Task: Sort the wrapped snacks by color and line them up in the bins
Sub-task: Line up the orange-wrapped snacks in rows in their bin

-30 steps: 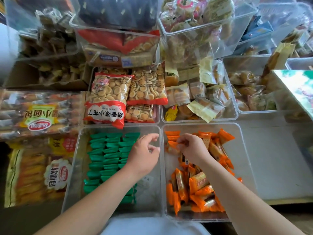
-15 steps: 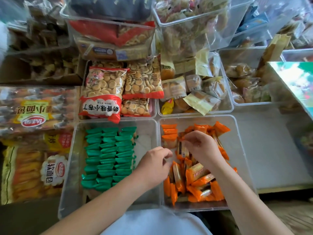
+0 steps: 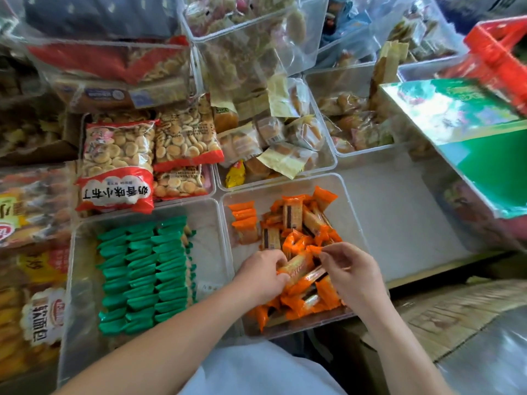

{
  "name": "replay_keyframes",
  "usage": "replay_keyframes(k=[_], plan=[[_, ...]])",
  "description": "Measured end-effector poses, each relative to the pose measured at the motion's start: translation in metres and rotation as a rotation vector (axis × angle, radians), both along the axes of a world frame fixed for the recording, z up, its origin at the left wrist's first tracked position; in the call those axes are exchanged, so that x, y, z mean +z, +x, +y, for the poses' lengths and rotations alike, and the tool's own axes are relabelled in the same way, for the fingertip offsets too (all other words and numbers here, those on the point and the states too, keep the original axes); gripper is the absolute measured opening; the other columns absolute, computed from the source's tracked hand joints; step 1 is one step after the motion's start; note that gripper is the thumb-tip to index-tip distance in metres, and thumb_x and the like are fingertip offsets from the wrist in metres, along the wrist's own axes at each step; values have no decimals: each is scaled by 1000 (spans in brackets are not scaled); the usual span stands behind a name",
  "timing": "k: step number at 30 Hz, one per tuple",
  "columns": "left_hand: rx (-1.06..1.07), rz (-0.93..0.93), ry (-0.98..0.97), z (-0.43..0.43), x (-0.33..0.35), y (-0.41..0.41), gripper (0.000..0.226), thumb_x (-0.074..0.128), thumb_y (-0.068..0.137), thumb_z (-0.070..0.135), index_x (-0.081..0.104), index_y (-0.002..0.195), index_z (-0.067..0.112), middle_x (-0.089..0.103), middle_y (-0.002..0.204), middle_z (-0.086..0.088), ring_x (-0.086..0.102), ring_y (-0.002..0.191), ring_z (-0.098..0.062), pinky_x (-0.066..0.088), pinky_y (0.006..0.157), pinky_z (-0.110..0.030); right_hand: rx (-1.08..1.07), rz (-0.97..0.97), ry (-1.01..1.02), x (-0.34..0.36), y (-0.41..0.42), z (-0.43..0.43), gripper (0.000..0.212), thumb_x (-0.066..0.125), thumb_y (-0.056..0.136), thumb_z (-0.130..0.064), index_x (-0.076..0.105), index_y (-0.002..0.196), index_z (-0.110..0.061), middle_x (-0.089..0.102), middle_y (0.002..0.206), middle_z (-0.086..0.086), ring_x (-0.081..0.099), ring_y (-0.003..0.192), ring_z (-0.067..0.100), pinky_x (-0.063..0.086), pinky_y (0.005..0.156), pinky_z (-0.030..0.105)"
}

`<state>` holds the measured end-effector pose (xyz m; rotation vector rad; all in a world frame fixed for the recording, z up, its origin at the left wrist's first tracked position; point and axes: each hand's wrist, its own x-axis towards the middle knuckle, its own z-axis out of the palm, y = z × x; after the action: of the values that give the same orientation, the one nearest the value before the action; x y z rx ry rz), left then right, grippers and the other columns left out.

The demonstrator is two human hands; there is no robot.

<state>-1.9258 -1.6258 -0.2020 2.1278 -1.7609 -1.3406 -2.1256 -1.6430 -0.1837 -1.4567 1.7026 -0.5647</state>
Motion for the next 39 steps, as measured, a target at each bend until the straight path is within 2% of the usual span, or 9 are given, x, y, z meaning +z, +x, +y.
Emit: replay_keyframes(k=[4,7,12,19,23,26,29,34,39], plan=[[209,177,-76,9,13,12,19,70,97,34,62,113,39,66,111,16,62,98,-3,45,70,-15,-22,-10,60,11,0,-1,11,71,98,-27,74,101,-36,73,94,-16,68,90,4,58,79,27],[297,363,-92,10,29,19,20,74,95,31,66,113,36,70,105,17,66,98,-3,49,71,-9,-120,-214,147,27,5,-3,24,74,95,-37,70,118,-32,75,106,-12,73,97,8,64,83,36],[298,591,-42,16,34,2,20,73,96,34,70,115,38,76,101,12,72,98,-10,62,85,-31,-212,-507,216,49,2,2,19,74,95,-21,74,113,-16,81,96,3,79,90,23,65,82,43],[-95,-37,-104,2,7,-36,49,71,88,58,62,129,33,65,124,10,62,109,-16,55,92,-36,-436,-483,90,47,-43,17,13,77,94,-19,73,105,-13,80,88,7,77,81,27,64,73,41],[-163,-157,-107,-4,4,-53,31,65,89,43,67,118,32,71,118,3,66,106,-23,58,88,-39,-438,-343,-35,47,-65,28,9,78,93,-21,74,102,-22,78,85,4,74,76,21,63,69,37],[-11,-20,-118,1,14,-44,23,65,84,44,69,106,36,71,102,12,66,94,-15,59,80,-36,-430,-311,-65,50,-73,34,8,78,92,-23,74,99,-24,78,84,2,74,77,23,64,73,41],[278,311,-58,6,31,-25,13,78,84,33,72,95,30,75,89,7,72,86,-15,62,73,-34,-434,-327,-40,54,-66,36,8,78,93,-24,74,99,-24,78,85,2,76,80,27,65,75,46],[491,744,93,25,65,2,23,79,92,14,68,112,13,81,96,-5,79,92,-23,64,80,-43,-398,-444,61,69,-39,33,15,77,94,-24,72,106,-17,80,92,5,79,85,25,66,76,45],[523,878,62,48,80,16,28,74,95,11,65,121,7,79,106,-10,77,102,-29,62,89,-47,-322,-529,127,83,-19,34,19,74,95,-22,70,111,-13,80,95,6,79,86,23,65,73,40]])
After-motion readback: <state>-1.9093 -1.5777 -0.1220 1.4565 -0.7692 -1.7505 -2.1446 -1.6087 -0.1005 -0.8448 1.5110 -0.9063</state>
